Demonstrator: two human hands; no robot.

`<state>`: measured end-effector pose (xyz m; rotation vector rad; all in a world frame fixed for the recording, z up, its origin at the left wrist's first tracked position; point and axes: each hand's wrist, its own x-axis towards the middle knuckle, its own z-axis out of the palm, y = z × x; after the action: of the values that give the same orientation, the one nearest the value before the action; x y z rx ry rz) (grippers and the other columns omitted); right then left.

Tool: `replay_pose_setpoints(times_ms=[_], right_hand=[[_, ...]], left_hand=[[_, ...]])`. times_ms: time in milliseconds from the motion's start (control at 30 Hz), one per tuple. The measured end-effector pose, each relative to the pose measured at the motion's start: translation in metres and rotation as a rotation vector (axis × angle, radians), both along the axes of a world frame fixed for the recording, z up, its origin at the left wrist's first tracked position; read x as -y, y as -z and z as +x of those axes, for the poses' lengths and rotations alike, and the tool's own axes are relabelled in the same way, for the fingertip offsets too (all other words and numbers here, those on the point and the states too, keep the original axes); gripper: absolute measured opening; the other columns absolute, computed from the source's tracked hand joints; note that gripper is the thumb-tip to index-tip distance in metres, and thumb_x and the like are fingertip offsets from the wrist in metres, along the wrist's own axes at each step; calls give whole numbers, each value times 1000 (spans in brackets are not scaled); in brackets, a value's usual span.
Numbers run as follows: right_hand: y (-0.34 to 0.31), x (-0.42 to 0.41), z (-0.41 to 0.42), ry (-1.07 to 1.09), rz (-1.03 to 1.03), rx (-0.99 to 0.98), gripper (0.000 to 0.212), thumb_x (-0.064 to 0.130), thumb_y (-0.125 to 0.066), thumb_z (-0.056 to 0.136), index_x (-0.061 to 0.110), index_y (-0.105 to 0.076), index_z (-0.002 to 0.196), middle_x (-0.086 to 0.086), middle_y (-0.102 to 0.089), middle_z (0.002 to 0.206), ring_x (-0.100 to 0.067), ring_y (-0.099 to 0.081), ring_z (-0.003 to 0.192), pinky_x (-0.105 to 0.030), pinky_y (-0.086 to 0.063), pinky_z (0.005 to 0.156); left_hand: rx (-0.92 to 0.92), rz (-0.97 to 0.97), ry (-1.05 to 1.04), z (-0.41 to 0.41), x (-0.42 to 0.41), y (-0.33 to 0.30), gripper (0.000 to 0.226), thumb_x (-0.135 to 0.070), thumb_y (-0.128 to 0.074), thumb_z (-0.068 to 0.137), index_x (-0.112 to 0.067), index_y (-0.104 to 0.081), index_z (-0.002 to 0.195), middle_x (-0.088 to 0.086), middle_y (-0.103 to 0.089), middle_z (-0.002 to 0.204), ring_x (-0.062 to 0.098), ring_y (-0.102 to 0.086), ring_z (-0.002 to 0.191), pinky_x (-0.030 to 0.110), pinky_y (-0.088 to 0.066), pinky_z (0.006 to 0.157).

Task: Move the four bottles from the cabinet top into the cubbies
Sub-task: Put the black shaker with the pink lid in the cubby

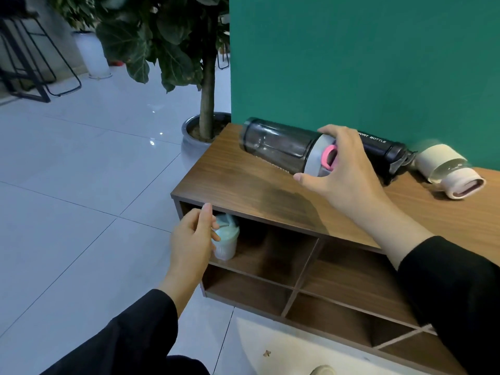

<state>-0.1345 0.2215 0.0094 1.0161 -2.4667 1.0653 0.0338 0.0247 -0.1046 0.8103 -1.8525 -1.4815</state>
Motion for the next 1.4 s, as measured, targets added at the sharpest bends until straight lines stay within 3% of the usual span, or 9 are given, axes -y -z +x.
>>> replay_pose_setpoints(times_ms=[67,200,433,567,700,833,1067,1267,1400], right_hand=[[-13,-18,21,-133,36,-50,83,34,-91,67,18,-48,136,3,-41,132,-9,-44,120,-16,-33,106],[-29,-51,59,-416,210,-140,83,36,-89,66,24,-49,137,0,-39,138,-16,-42,135,-34,-36,114],[19,-72,108,-424,254,-123,100,40,-88,69,44,-28,149,16,-24,159,-10,-25,149,-45,-31,118],[76,-64,158,-65,-339,685,123,38,-96,55,64,-13,143,29,-27,152,-5,-36,143,-25,-42,110],[119,-41,173,192,-710,1157,95,24,-90,68,54,-31,137,12,-50,123,-20,-60,109,-48,-60,89],[146,-17,163,307,-733,1090,84,44,-89,66,51,-37,130,11,-54,120,-19,-64,106,-43,-62,86],[170,21,124,214,-231,725,82,23,-90,71,36,-43,136,13,-40,129,-11,-53,113,-24,-52,83],[188,48,75,270,9,631,86,31,-88,71,22,-42,144,-5,-37,148,-28,-47,130,-42,-50,100],[191,57,52,308,105,647,64,32,-86,73,2,-55,121,-11,-53,120,-34,-54,120,-35,-47,92]], left_hand=[[-78,187,35,5,-3,-31,45,-49,-45,103,-11,-66,93,13,-70,86,25,-67,68,38,-55,56],[41,614,367,26,-2,-68,78,-79,-23,90,-23,-64,126,13,-76,116,36,-77,91,40,-58,70],[260,836,475,52,-37,-40,47,-58,-60,91,-16,-77,106,16,-73,89,29,-68,69,29,-51,52],[234,918,354,53,-38,-1,36,-45,-64,93,-14,-70,110,13,-75,83,23,-70,67,30,-54,52],[337,876,309,50,-34,39,28,-38,-66,91,-19,-72,112,14,-71,96,26,-64,76,35,-53,58],[334,865,328,43,-26,60,25,-30,-60,95,-20,-72,116,13,-70,114,30,-66,99,44,-59,75],[534,325,196,21,-26,84,36,-31,-57,100,-24,-60,135,3,-67,127,21,-62,115,40,-53,100],[422,279,409,-5,-33,89,51,-14,-50,101,-29,-50,149,-3,-55,147,13,-54,131,43,-45,113],[395,302,465,-26,-34,92,62,-7,-45,100,-31,-36,157,-6,-48,153,10,-47,139,41,-39,119]])
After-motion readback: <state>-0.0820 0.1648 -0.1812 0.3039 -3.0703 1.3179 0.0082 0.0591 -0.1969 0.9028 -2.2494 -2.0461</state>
